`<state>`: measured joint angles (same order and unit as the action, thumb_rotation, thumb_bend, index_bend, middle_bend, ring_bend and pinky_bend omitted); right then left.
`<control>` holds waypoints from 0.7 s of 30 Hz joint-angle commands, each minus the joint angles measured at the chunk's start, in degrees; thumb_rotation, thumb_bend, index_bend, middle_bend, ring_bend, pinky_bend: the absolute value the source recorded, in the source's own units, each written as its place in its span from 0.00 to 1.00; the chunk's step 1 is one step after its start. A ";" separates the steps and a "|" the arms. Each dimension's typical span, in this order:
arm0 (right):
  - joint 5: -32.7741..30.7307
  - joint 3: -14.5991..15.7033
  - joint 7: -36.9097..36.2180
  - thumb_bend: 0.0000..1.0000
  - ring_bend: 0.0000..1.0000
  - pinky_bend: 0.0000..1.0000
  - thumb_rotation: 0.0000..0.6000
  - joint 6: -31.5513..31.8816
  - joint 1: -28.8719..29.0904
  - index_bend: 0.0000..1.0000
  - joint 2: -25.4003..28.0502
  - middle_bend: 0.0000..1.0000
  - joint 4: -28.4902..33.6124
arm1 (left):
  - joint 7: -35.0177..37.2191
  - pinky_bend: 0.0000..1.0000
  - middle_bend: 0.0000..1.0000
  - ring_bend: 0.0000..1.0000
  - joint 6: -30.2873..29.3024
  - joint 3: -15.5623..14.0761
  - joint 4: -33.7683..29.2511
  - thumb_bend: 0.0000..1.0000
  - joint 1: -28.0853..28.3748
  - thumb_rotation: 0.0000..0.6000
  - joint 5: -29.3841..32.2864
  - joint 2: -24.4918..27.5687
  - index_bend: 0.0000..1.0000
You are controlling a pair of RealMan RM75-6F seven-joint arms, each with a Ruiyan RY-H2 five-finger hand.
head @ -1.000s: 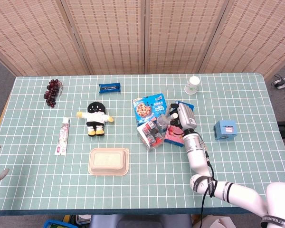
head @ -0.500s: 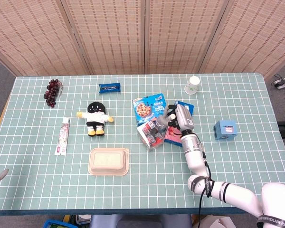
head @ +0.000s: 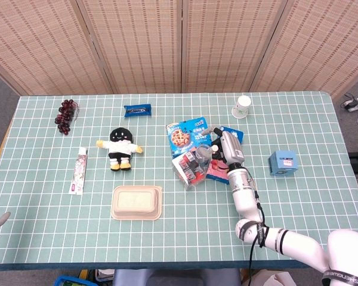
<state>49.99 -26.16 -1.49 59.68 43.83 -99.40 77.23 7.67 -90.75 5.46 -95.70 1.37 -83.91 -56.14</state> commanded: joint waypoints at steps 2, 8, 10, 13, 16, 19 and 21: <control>-0.02 -0.08 0.28 0.15 1.00 1.00 1.00 -0.04 -0.16 0.29 0.40 1.00 0.67 | -0.09 0.45 0.35 0.30 -0.01 -0.03 0.03 0.14 -0.01 1.00 -0.06 -0.03 0.36; 0.71 0.23 1.88 0.09 1.00 1.00 1.00 1.48 -1.23 0.25 2.42 1.00 4.04 | -0.59 0.45 0.35 0.30 -0.03 -0.08 0.05 0.14 0.01 1.00 -0.17 -0.13 0.36; 0.82 0.45 2.77 0.08 1.00 1.00 1.00 2.06 -1.79 0.24 3.58 1.00 5.86 | -0.83 0.45 0.35 0.30 -0.05 -0.10 0.03 0.14 0.01 1.00 -0.21 -0.17 0.36; 1.13 1.08 4.40 0.06 1.00 1.00 1.00 3.23 -3.17 0.22 6.24 1.00 10.05 | -1.41 0.45 0.35 0.30 0.05 -0.14 0.02 0.14 0.08 1.00 -0.23 -0.30 0.36; 1.46 2.27 6.09 0.04 1.00 1.00 1.00 4.38 -4.98 0.20 9.37 1.00 14.60 | -2.17 0.45 0.35 0.30 0.26 -0.27 -0.08 0.14 0.15 1.00 -0.25 -0.38 0.36; 2.16 4.04 8.14 0.02 1.00 1.00 1.00 5.51 -6.89 0.16 12.74 1.00 18.79 | -2.77 0.45 0.35 0.30 0.38 -0.34 -0.25 0.14 0.18 1.00 -0.20 -0.51 0.36; 3.11 5.31 9.05 0.01 1.00 1.00 1.00 6.65 -8.47 0.13 15.13 0.99 21.78 | -3.19 0.45 0.35 0.30 0.39 -0.33 -0.32 0.14 0.20 1.00 -0.14 -0.61 0.36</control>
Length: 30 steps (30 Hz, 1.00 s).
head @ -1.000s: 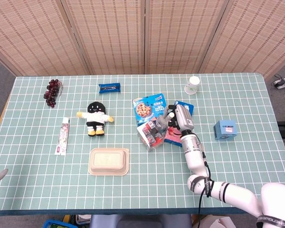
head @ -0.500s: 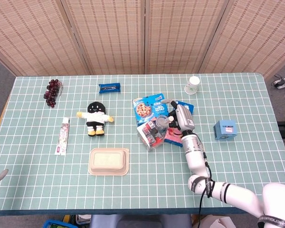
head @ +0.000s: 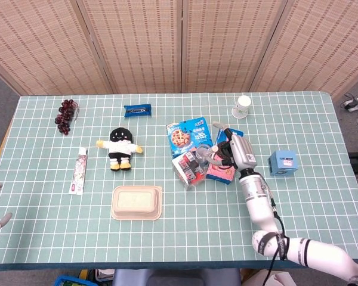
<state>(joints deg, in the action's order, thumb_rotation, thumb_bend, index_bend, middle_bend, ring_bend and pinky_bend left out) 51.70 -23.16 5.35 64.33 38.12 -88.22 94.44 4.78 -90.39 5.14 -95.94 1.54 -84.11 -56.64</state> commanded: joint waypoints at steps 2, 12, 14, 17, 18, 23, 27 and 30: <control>2.80 3.49 2.69 0.01 1.00 1.00 1.00 3.34 -4.29 0.11 5.94 0.98 6.95 | -0.65 0.45 0.35 0.30 0.08 -0.01 -0.11 0.14 0.06 1.00 0.11 -0.23 0.36; 11.89 11.24 5.48 0.01 0.96 1.00 1.00 10.72 -13.27 0.10 17.53 0.89 17.82 | -2.43 0.45 0.35 0.30 2.79 -1.31 -0.46 0.14 1.33 1.00 -1.27 -1.39 0.36; 13.67 12.89 5.85 0.01 0.94 1.00 1.00 11.35 -14.78 0.10 19.94 0.86 19.26 | -2.13 0.45 0.35 0.30 3.60 -1.73 -0.55 0.14 1.70 1.00 -1.88 -1.44 0.36; 16.76 15.56 7.09 0.01 0.89 1.00 1.00 13.72 -17.55 0.11 22.68 0.82 20.17 | -3.02 0.45 0.35 0.30 4.24 -2.08 -0.38 0.14 2.11 1.00 -2.38 -1.95 0.36; 17.81 16.48 7.38 0.01 0.86 1.00 1.00 14.78 -18.69 0.12 23.47 0.80 20.18 | -3.30 0.45 0.35 0.30 4.48 -2.19 -0.36 0.14 2.24 1.00 -2.45 -2.19 0.36; 22.72 19.47 5.00 0.02 0.70 0.93 1.00 18.71 -23.04 0.21 25.19 0.69 18.43 | -4.47 0.45 0.35 0.30 4.97 -2.29 -0.02 0.14 2.63 1.00 -2.35 -3.12 0.36; 27.07 21.20 2.43 0.04 0.60 0.83 1.00 22.92 -26.62 0.29 24.74 0.63 14.85 | -5.17 0.45 0.35 0.30 4.51 -2.19 0.60 0.14 2.70 1.00 -2.51 -4.09 0.36; 29.86 22.21 0.90 0.06 0.54 0.74 1.00 25.30 -28.60 0.35 23.95 0.59 12.25 | -6.23 0.45 0.35 0.30 4.17 -2.23 0.67 0.14 2.63 1.00 -2.59 -4.53 0.36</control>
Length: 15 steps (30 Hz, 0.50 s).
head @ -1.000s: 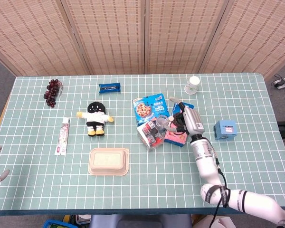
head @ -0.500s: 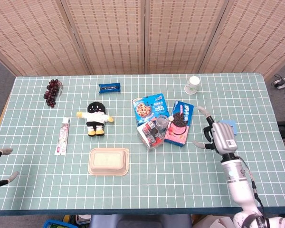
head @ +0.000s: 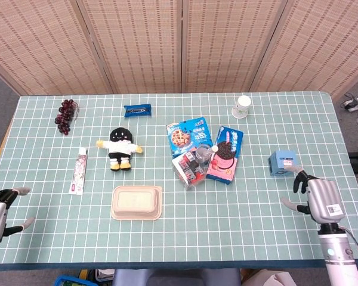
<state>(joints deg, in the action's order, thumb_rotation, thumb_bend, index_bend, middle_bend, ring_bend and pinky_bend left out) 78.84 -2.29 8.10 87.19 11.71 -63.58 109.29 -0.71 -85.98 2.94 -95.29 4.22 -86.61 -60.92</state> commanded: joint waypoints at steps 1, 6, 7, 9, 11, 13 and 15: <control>4.02 1.77 -2.91 0.07 0.53 0.73 1.00 3.14 -2.86 0.35 -0.90 0.59 -3.82 | -1.52 0.45 0.35 0.30 -0.52 -0.11 -0.20 0.14 -0.12 1.00 -0.29 -0.34 0.36; 7.31 2.65 -8.60 0.14 0.52 0.71 1.00 5.48 -5.29 0.36 -1.86 0.57 -9.07 | -3.49 0.45 0.35 0.30 -1.87 -0.52 -1.32 0.14 -0.55 1.00 -1.55 -0.63 0.37; 7.57 2.71 -9.15 0.15 0.52 0.71 1.00 5.79 -5.65 0.36 -2.06 0.57 -9.95 | -3.72 0.45 0.35 0.30 -2.01 -0.56 -1.42 0.14 -0.58 1.00 -1.71 -0.66 0.37; 7.76 2.75 -9.76 0.16 0.52 0.71 1.00 6.25 -6.42 0.36 -2.46 0.57 -11.70 | -4.03 0.45 0.35 0.30 -2.19 -0.63 -1.56 0.14 -0.59 1.00 -1.97 -0.76 0.37; 7.63 2.68 -9.68 0.16 0.52 0.71 1.00 6.34 -6.92 0.36 -2.64 0.57 -12.82 | -4.14 0.45 0.35 0.30 -2.14 -0.63 -1.56 0.14 -0.54 1.00 -2.00 -0.84 0.37; 7.44 2.44 -9.16 0.17 0.52 0.71 1.00 6.53 -7.41 0.36 -2.80 0.57 -13.93 | -4.21 0.45 0.35 0.30 -1.83 -0.61 -1.42 0.14 -0.41 1.00 -1.76 -0.93 0.37; 7.05 1.95 -8.95 0.17 0.52 0.71 1.00 6.89 -7.90 0.36 -3.14 0.56 -14.95 | -4.18 0.45 0.35 0.30 -1.57 -0.55 -1.32 0.14 -0.31 1.00 -1.46 -0.99 0.37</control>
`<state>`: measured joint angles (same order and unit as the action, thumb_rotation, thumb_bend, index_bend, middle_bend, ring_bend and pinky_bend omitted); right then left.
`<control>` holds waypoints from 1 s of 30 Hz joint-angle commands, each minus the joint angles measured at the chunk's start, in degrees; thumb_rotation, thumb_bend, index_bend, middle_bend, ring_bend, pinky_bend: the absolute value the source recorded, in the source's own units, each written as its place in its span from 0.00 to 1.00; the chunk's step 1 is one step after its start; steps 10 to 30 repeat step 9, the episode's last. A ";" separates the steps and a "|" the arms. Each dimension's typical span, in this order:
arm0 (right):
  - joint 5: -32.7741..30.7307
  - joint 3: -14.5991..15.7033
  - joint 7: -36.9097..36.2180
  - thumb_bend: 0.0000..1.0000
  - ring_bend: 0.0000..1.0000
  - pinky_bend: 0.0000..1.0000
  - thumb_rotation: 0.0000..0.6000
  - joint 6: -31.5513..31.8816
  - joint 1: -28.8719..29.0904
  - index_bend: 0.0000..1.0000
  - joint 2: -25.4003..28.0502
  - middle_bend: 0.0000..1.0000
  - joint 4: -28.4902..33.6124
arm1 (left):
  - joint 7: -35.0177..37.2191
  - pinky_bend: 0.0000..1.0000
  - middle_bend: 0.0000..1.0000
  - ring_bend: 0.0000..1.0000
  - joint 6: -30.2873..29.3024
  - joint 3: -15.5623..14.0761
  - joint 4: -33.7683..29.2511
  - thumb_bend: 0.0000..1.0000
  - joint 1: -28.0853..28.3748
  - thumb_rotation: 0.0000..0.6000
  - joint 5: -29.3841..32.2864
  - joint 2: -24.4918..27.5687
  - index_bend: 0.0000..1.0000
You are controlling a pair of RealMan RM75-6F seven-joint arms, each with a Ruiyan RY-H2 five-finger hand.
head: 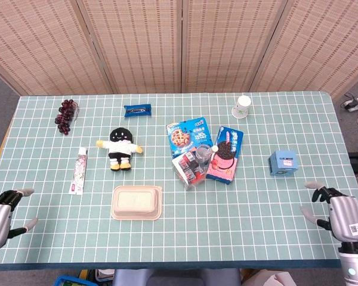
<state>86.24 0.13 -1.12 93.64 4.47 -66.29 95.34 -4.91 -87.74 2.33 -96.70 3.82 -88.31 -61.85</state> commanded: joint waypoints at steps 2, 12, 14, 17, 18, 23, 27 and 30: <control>-0.91 -0.78 0.43 0.17 0.52 0.71 1.00 0.41 -1.04 0.36 -0.30 0.56 -0.83 | -0.03 0.45 0.35 0.30 0.25 0.11 0.11 0.14 0.17 1.00 0.29 -0.12 0.37; -0.37 -1.00 0.16 0.17 0.52 0.71 1.00 0.88 -2.40 0.36 1.02 0.55 -0.25 | 0.13 0.45 0.35 0.30 1.04 0.12 0.43 0.14 0.78 1.00 0.17 -0.44 0.37; -0.37 -1.00 0.16 0.17 0.52 0.71 1.00 0.88 -2.40 0.36 1.02 0.55 -0.25 | 0.13 0.45 0.35 0.30 1.04 0.12 0.43 0.14 0.78 1.00 0.17 -0.44 0.37; -0.37 -1.00 0.16 0.17 0.52 0.71 1.00 0.88 -2.40 0.36 1.02 0.55 -0.25 | 0.13 0.45 0.35 0.30 1.04 0.12 0.43 0.14 0.78 1.00 0.17 -0.44 0.37; -0.37 -1.00 0.16 0.17 0.52 0.71 1.00 0.88 -2.40 0.36 1.02 0.55 -0.25 | 0.13 0.45 0.35 0.30 1.04 0.12 0.43 0.14 0.78 1.00 0.17 -0.44 0.37; -0.37 -1.00 0.16 0.17 0.52 0.71 1.00 0.88 -2.40 0.36 1.02 0.55 -0.25 | 0.13 0.45 0.35 0.30 1.04 0.12 0.43 0.14 0.78 1.00 0.17 -0.44 0.37; -0.37 -1.00 0.16 0.17 0.52 0.71 1.00 0.88 -2.40 0.36 1.02 0.55 -0.25 | 0.13 0.45 0.35 0.30 1.04 0.12 0.43 0.14 0.78 1.00 0.17 -0.44 0.37; -0.37 -1.00 0.16 0.17 0.52 0.71 1.00 0.88 -2.40 0.36 1.02 0.55 -0.25 | 0.13 0.45 0.35 0.30 1.04 0.12 0.43 0.14 0.78 1.00 0.17 -0.44 0.37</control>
